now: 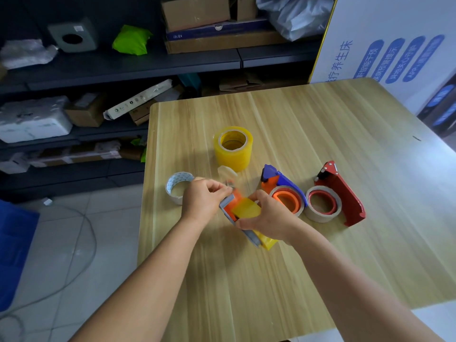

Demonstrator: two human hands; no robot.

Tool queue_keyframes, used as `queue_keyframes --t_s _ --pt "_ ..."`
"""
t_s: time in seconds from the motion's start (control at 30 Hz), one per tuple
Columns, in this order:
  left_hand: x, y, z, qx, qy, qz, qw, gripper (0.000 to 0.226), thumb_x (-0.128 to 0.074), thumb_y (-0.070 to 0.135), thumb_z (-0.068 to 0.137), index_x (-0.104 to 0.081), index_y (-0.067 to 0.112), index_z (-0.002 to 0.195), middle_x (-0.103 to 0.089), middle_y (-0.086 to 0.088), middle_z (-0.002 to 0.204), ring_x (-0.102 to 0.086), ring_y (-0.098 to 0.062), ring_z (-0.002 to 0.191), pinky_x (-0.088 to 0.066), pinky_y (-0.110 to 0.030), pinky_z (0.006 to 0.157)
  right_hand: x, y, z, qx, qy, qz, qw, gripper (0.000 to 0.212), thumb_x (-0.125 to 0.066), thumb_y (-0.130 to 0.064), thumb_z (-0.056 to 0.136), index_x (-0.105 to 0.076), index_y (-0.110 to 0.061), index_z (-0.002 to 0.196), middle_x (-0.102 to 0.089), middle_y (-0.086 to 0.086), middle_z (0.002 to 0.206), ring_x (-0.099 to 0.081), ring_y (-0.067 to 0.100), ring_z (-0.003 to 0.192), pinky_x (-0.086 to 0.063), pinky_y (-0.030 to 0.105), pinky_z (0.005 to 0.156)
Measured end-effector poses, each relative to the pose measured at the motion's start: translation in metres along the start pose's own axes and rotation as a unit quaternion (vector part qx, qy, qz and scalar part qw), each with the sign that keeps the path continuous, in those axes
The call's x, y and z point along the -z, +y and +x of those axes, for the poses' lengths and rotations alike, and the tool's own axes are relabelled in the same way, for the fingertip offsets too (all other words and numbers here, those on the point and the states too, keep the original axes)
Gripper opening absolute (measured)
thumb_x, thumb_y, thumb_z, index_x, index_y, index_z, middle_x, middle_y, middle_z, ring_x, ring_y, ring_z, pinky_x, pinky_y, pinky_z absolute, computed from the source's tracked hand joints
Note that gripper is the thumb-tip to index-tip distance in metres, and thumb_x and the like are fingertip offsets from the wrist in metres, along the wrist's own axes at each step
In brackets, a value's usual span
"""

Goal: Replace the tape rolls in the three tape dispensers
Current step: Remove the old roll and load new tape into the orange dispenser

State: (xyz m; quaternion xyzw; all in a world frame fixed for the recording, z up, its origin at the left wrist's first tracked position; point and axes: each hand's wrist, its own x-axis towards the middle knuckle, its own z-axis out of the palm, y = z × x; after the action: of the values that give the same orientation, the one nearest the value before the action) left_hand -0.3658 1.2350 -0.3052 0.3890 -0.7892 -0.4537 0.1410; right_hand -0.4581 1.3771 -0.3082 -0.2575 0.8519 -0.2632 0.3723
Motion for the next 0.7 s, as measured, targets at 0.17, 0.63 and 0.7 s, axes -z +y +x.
queue_keyframes --t_s 0.17,0.63,0.7 --pt "0.006 0.001 0.007 -0.05 -0.019 0.057 0.997 0.017 -0.073 0.03 0.08 -0.067 0.02 0.068 -0.055 0.002 0.093 -0.054 -0.003 0.073 -0.039 -0.016 0.061 0.001 0.001 0.001 0.0 -0.01 0.015 1.0 0.072 -0.077 -0.055 0.063 -0.041 -0.034 0.122 -0.044 -0.023 0.09 -0.047 0.003 0.076 -0.035 0.018 0.055" --pt "0.022 -0.001 0.011 -0.065 -0.096 0.138 0.984 0.023 -0.053 0.025 0.091 -0.058 0.009 0.076 -0.053 -0.001 0.093 -0.056 -0.015 0.08 -0.043 -0.032 0.07 0.007 0.0 0.002 -0.02 -0.054 0.064 0.996 0.061 -0.072 -0.056 0.07 -0.044 -0.039 0.122 -0.048 -0.019 0.095 -0.047 0.006 0.081 -0.037 0.022 0.06" --pt "0.022 -0.001 0.009 -0.041 -0.092 0.092 0.991 0.017 -0.052 0.021 0.092 -0.057 0.009 0.081 -0.059 -0.01 0.095 -0.061 -0.026 0.089 -0.048 -0.038 0.077 0.007 0.0 0.003 -0.019 -0.045 0.064 0.997 0.061 -0.073 -0.054 0.069 -0.043 -0.041 0.12 -0.046 -0.019 0.094 -0.046 0.006 0.079 -0.036 0.022 0.058"
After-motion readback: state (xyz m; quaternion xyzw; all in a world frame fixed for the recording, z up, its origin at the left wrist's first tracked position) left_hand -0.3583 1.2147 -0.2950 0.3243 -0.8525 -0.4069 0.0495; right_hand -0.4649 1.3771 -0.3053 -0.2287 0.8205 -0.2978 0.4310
